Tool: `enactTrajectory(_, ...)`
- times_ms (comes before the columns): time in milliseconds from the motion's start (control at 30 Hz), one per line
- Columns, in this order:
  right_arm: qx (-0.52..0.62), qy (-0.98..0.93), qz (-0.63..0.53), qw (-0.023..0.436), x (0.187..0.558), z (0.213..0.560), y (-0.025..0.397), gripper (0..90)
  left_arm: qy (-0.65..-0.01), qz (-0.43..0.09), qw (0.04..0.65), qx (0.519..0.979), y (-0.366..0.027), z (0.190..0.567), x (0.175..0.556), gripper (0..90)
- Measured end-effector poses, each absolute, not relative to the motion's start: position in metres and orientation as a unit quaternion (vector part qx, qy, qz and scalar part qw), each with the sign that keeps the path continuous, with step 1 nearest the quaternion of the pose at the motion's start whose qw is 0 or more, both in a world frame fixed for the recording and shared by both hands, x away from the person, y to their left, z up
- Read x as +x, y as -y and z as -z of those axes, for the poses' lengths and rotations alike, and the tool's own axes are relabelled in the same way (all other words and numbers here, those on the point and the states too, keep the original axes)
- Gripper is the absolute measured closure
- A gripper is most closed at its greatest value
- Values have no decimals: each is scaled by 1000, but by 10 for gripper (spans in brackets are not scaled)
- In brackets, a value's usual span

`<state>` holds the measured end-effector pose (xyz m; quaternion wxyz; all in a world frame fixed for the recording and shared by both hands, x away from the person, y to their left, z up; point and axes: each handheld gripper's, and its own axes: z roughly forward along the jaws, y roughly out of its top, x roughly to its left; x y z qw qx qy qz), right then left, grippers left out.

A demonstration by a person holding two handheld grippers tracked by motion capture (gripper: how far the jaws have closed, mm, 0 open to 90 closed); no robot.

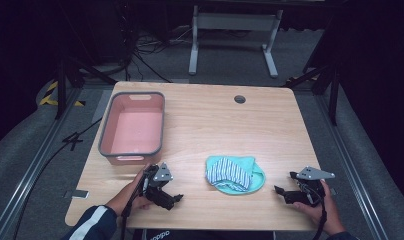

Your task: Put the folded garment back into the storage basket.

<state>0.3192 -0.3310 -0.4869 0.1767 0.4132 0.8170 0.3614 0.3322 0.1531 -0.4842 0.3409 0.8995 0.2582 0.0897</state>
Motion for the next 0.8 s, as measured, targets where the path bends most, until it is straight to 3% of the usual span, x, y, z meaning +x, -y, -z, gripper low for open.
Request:
enactTrajectory(567, 416, -816, -360, 177, 319, 487, 331, 156, -246, -87, 340, 903, -156, 483, 332, 20)
enactTrajectory(700, 417, -816, -360, 177, 319, 487, 331, 156, -227, -77, 337, 911, -155, 480, 332, 79)
enactTrajectory(800, 422, -818, -352, 173, 320, 485, 330, 171, -219, -85, 334, 913, -149, 476, 334, 185)
